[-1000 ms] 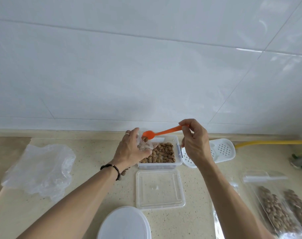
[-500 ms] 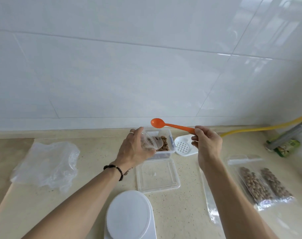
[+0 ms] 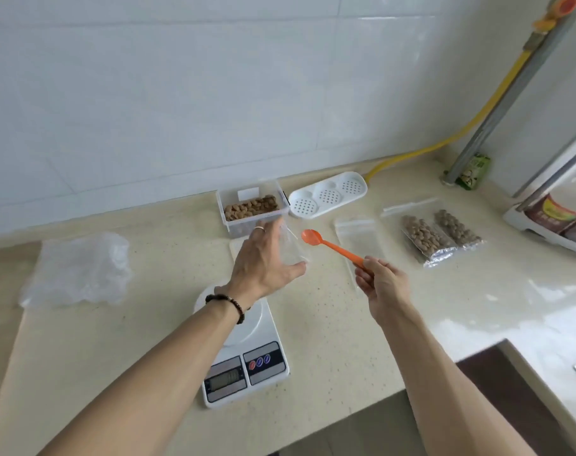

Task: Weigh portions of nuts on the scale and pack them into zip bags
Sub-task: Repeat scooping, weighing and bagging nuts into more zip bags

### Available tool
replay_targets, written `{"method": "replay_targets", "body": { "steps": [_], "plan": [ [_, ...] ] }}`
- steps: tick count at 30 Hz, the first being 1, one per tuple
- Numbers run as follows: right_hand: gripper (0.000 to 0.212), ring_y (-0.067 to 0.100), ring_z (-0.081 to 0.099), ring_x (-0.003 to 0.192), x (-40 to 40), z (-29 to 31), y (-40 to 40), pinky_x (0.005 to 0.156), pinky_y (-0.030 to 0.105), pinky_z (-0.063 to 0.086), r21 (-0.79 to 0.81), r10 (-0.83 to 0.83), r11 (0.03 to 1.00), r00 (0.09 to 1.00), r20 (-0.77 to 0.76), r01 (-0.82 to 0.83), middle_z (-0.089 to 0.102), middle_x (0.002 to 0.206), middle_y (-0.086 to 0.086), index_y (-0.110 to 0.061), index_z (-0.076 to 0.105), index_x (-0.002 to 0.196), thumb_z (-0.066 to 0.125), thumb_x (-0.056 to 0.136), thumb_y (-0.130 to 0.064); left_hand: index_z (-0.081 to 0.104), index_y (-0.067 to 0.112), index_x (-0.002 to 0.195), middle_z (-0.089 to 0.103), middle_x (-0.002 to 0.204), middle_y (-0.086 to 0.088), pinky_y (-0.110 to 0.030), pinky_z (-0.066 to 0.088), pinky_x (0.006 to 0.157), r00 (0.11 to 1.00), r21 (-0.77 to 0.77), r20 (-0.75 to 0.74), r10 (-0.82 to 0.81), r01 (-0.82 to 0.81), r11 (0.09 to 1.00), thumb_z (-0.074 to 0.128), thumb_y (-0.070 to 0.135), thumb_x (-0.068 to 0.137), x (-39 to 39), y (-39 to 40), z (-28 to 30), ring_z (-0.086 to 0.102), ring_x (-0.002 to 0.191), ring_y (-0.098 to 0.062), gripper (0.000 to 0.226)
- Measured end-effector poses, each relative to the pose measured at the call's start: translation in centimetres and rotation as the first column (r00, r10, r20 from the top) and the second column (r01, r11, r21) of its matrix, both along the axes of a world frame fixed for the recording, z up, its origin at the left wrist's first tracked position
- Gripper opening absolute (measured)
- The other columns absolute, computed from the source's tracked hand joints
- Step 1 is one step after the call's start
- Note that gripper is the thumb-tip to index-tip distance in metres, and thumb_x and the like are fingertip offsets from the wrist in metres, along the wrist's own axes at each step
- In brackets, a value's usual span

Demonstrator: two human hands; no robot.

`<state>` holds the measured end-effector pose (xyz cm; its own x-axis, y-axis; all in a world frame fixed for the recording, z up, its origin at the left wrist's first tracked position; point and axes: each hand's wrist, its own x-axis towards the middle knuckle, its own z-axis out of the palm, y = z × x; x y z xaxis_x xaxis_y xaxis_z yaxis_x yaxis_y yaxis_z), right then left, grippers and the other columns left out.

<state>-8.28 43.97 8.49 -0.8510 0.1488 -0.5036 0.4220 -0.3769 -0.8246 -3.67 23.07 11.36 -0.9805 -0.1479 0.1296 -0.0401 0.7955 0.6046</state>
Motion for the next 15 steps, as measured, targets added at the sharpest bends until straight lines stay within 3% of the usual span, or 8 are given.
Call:
{"method": "replay_targets", "body": {
  "steps": [5,11,13,15],
  "plan": [
    [0.009,0.011,0.056,0.045,5.4,-4.2,2.6,0.048,0.020,0.052,-0.011,-0.030,0.999,0.988,0.150,0.032,0.061,0.073,0.014,-0.001,0.061,0.086,0.060,0.090,0.007,0.039,0.014,0.130,0.042,0.107,0.000,-0.038,0.048,0.087,0.997,-0.065,0.054,-0.053,0.056,0.996,0.077,0.044,0.070,3.5,3.2,-0.7,0.052,0.103,-0.024,0.077],
    [0.008,0.021,0.064,0.064,8.2,-7.4,3.6,0.065,0.027,0.060,0.016,-0.067,0.998,0.971,0.229,0.065,0.064,0.084,0.018,0.001,0.063,0.089,0.061,0.090,0.008,0.034,0.016,0.140,0.046,0.119,-0.007,-0.039,0.048,0.091,0.988,-0.087,0.114,-0.104,0.114,0.990,0.077,0.049,0.070,5.8,5.2,-2.4,0.052,0.110,-0.024,0.088],
    [0.009,0.021,0.065,0.065,8.3,-8.1,3.7,0.074,0.032,0.061,0.155,-0.003,0.987,0.971,0.240,-0.036,0.067,0.086,0.017,0.001,0.064,0.098,0.062,0.089,0.003,0.032,0.017,0.142,0.046,0.120,-0.006,-0.039,0.048,0.092,0.986,-0.076,0.122,-0.112,0.122,0.990,0.077,0.050,0.070,6.1,5.4,-2.7,0.052,0.113,-0.024,0.091],
    [0.017,0.020,0.067,0.065,8.3,-8.5,4.0,0.078,0.037,0.060,0.408,0.079,0.894,0.962,0.260,-0.184,0.070,0.081,0.010,-0.005,0.064,0.106,0.060,0.090,-0.006,0.031,0.017,0.143,0.044,0.118,-0.004,-0.037,0.047,0.092,0.985,-0.067,0.120,-0.126,0.135,0.989,0.077,0.049,0.071,6.3,5.2,-2.7,0.052,0.113,-0.023,0.092]
  ]
}}
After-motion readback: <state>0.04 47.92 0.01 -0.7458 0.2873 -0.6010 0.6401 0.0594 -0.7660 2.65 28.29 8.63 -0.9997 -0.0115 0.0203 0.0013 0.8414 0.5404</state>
